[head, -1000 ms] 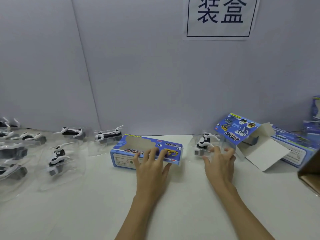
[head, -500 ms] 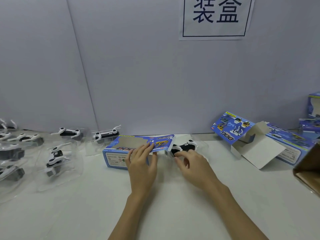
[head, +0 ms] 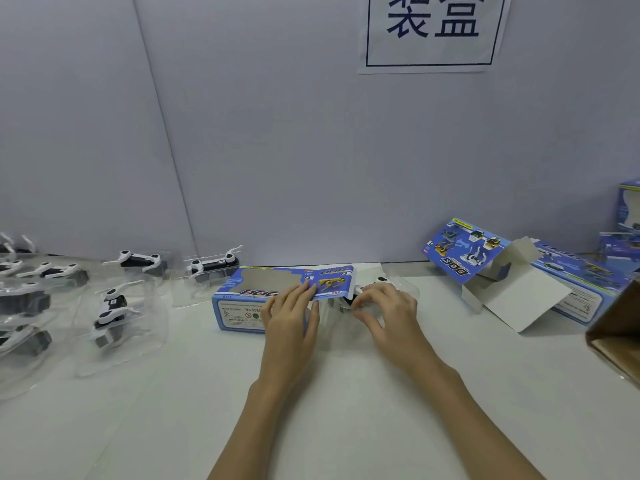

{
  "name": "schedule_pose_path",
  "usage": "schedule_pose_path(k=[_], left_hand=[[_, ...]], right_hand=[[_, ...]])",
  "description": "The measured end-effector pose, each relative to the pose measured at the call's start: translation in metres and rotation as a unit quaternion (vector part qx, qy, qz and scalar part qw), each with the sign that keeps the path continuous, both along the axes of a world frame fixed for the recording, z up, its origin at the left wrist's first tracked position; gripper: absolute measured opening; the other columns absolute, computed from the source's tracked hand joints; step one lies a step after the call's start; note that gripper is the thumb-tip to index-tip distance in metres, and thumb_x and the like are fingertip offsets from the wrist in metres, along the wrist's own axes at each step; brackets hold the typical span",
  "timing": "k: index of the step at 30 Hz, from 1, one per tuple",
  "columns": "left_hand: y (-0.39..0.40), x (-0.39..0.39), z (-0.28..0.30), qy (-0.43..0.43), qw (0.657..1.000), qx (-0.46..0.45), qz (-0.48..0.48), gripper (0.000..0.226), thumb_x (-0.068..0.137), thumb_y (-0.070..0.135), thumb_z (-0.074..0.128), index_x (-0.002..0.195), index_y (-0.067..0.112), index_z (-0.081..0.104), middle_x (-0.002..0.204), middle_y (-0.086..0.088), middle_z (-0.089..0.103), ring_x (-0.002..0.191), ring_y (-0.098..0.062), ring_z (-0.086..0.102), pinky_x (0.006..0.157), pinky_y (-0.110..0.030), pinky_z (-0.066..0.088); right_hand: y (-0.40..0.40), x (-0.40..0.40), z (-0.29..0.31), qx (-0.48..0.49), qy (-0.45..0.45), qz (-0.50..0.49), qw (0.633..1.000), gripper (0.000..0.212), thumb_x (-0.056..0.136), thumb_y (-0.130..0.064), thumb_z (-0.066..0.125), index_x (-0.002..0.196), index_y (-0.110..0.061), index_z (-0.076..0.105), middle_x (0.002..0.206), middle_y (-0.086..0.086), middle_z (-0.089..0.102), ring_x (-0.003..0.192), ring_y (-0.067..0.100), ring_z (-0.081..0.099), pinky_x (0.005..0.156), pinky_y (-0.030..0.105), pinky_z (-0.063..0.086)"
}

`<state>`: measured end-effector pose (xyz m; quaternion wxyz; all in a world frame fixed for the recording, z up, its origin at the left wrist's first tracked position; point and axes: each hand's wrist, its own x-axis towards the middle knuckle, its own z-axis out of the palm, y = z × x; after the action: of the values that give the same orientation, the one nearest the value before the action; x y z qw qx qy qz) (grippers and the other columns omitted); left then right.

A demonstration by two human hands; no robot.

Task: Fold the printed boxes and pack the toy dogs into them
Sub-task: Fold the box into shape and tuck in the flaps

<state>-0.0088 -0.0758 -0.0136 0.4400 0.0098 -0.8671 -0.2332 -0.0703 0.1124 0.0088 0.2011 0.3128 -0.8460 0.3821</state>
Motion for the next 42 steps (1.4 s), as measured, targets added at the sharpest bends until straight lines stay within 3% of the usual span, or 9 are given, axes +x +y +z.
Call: schedule_pose_path(k=[9,14,20,24,29,33,35,38,42], left_hand=[[0.009,0.005,0.015,0.042,0.995,-0.090,0.004,0.043,0.103,0.019,0.039,0.129,0.005,0.071,0.132,-0.005,0.070,0.122,-0.025,0.067,0.103,-0.039,0.034],[0.021,0.008,0.016,0.024,0.993,-0.112,-0.023,0.041,0.104,0.017,0.043,0.136,0.005,0.066,0.133,-0.005,0.070,0.120,-0.027,0.066,0.101,-0.037,0.036],[0.025,0.005,0.010,-0.005,0.992,-0.112,-0.052,0.041,0.094,0.004,0.058,0.134,0.002,0.066,0.128,-0.006,0.072,0.110,-0.027,0.068,0.099,-0.031,0.038],[0.019,0.008,0.009,-0.020,0.996,-0.076,-0.042,0.038,0.102,0.020,0.054,0.137,0.011,0.065,0.129,0.003,0.070,0.115,-0.019,0.064,0.103,-0.028,0.036],[0.018,0.010,0.007,-0.039,0.998,-0.049,0.001,0.054,0.101,0.047,0.047,0.135,0.011,0.066,0.142,-0.002,0.064,0.133,-0.022,0.056,0.114,-0.037,0.034],[0.018,0.010,0.003,-0.091,0.991,-0.067,0.071,0.073,0.097,0.068,0.036,0.139,0.016,0.063,0.151,-0.003,0.056,0.143,-0.021,0.048,0.122,-0.048,0.022],[0.017,0.010,0.001,-0.111,0.988,-0.077,0.078,0.077,0.095,0.073,0.031,0.141,0.018,0.062,0.153,-0.003,0.054,0.145,-0.021,0.045,0.123,-0.050,0.020],[0.016,0.009,0.000,-0.119,0.986,-0.087,0.075,0.081,0.094,0.076,0.029,0.142,0.019,0.060,0.154,-0.003,0.053,0.145,-0.022,0.045,0.123,-0.051,0.021],[0.016,0.010,0.001,-0.126,0.985,-0.095,0.071,0.087,0.091,0.081,0.028,0.147,0.021,0.056,0.157,0.000,0.048,0.148,-0.020,0.039,0.124,-0.048,0.012]], right_hand=[[-0.025,0.019,-0.005,-0.070,0.098,-0.102,0.988,0.013,0.089,-0.011,0.079,0.100,-0.014,0.071,0.116,0.003,0.060,0.111,0.025,0.062,0.092,0.042,0.040],[-0.035,0.025,-0.008,-0.067,0.073,-0.101,0.990,0.019,0.088,-0.009,0.080,0.106,-0.012,0.074,0.115,0.011,0.060,0.106,0.033,0.059,0.093,0.034,0.042],[-0.033,0.027,-0.007,-0.045,0.033,0.061,0.997,0.026,0.093,0.008,0.060,0.115,-0.002,0.071,0.116,0.015,0.062,0.111,0.008,0.052,0.100,0.002,0.033],[-0.024,0.021,-0.003,-0.102,0.078,0.004,0.992,0.026,0.090,0.011,0.059,0.102,-0.007,0.075,0.100,0.004,0.070,0.091,0.019,0.063,0.086,0.027,0.051],[-0.010,0.013,0.006,-0.193,0.112,-0.134,0.966,0.021,0.085,-0.003,0.056,0.085,-0.015,0.073,0.089,-0.003,0.072,0.087,0.021,0.062,0.083,0.035,0.048],[-0.004,0.003,-0.001,-0.219,-0.091,-0.239,0.942,0.020,0.101,-0.012,0.052,0.117,-0.015,0.062,0.117,0.011,0.058,0.109,0.033,0.054,0.086,0.040,0.044],[-0.004,-0.002,-0.005,-0.228,-0.202,-0.236,0.923,0.019,0.105,-0.020,0.047,0.122,-0.014,0.054,0.115,0.013,0.062,0.108,0.036,0.057,0.080,0.037,0.039],[-0.008,-0.003,-0.006,-0.228,-0.240,-0.209,0.920,0.015,0.107,-0.025,0.042,0.116,-0.017,0.052,0.108,0.011,0.068,0.099,0.034,0.060,0.076,0.035,0.037],[-0.018,0.004,-0.005,-0.295,-0.290,-0.106,0.904,0.025,0.109,-0.028,0.046,0.109,-0.011,0.065,0.104,0.011,0.074,0.097,0.035,0.070,0.088,0.048,0.056]])
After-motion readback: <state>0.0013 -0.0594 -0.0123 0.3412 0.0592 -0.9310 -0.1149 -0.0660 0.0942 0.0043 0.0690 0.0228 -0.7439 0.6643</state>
